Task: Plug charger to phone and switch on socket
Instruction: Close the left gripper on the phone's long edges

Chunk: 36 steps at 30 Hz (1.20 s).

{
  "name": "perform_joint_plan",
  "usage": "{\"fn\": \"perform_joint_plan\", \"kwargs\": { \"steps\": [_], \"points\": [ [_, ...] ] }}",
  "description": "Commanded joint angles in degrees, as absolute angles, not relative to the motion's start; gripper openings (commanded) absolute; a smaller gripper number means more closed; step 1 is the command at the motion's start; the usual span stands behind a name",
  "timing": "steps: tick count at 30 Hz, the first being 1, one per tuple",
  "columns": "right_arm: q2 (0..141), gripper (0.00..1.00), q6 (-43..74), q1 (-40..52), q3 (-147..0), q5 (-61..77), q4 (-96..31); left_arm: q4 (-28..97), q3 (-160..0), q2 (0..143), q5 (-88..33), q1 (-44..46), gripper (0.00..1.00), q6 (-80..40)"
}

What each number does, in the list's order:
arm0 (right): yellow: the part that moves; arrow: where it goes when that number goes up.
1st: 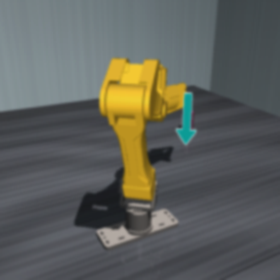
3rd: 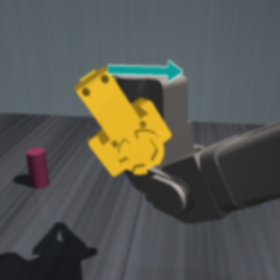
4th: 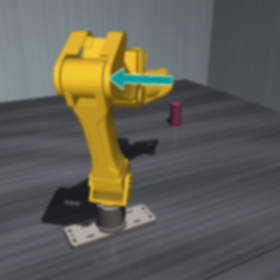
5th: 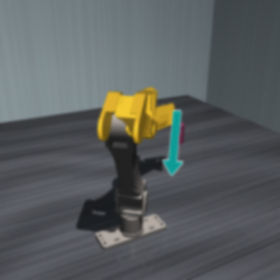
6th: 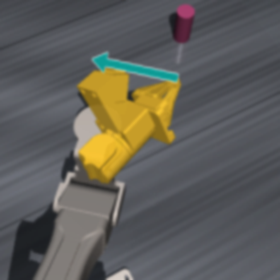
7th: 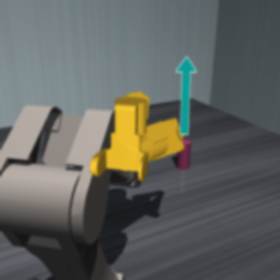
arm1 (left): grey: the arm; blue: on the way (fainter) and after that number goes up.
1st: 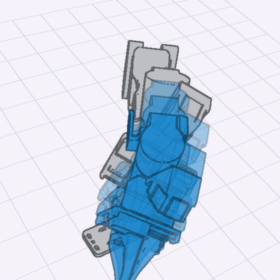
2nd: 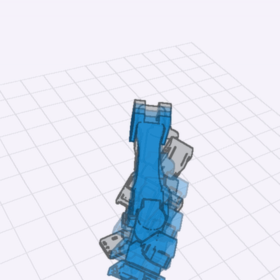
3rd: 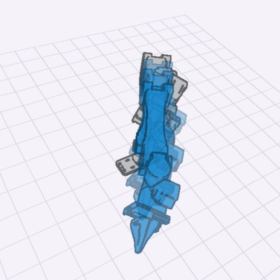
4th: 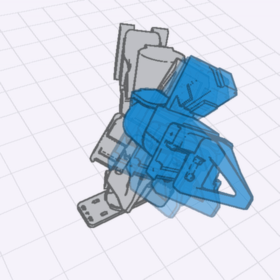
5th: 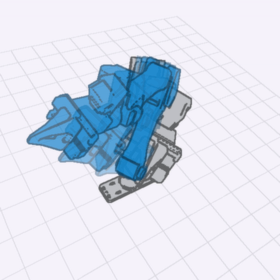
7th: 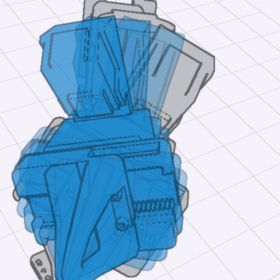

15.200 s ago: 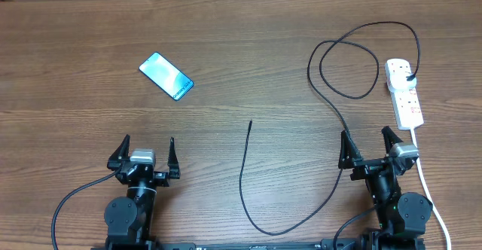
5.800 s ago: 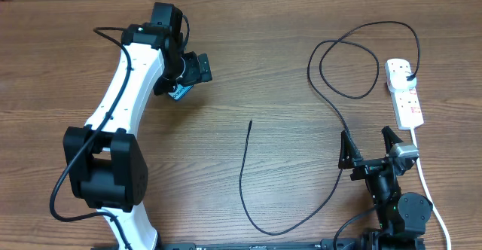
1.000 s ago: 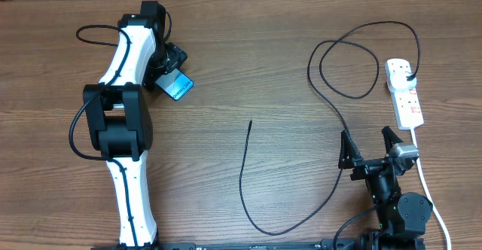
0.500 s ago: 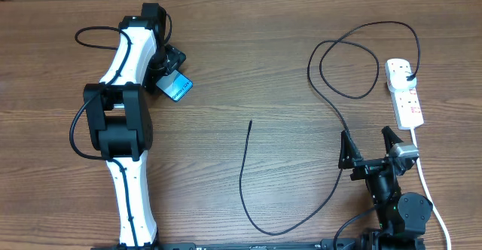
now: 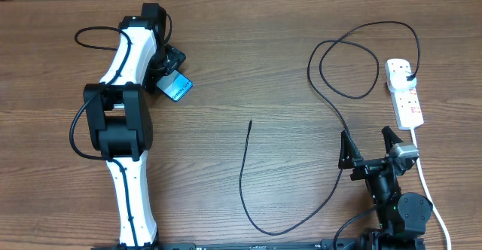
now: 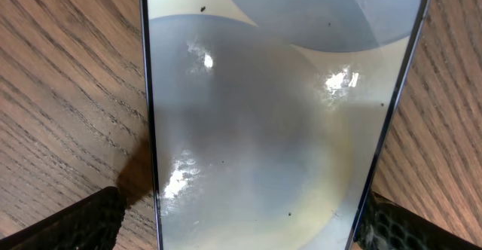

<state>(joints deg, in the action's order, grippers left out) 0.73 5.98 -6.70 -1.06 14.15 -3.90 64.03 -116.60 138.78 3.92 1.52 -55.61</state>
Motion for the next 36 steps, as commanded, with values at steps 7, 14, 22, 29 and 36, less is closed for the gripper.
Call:
{"fn": "perform_joint_plan", "kwargs": {
  "steps": [7, 14, 22, 29, 36],
  "points": [
    [0.2, 1.00, 5.8, -6.4, -0.4, 13.5, -3.6, 65.2, -116.0, 139.4, 5.3, 1.9, 1.00, -57.0],
    [0.2, 1.00, 5.8, -6.4, -0.4, 13.5, -3.6, 65.3, -116.0, 139.4, 4.8, 1.8, 1.00, -57.0],
    [0.2, 1.00, 5.8, -6.4, -0.4, 13.5, -3.6, 65.4, -116.0, 139.4, 3.1, 1.8, 1.00, -57.0],
    [0.2, 1.00, 5.8, -6.4, -0.4, 13.5, -3.6, 65.6, -116.0, 139.4, 3.1, 1.8, 1.00, -57.0],
    [0.2, 1.00, 5.8, -6.4, -0.4, 13.5, -3.6, 65.5, -114.5, 139.4, 3.2, 1.8, 1.00, -57.1]
  ]
}}
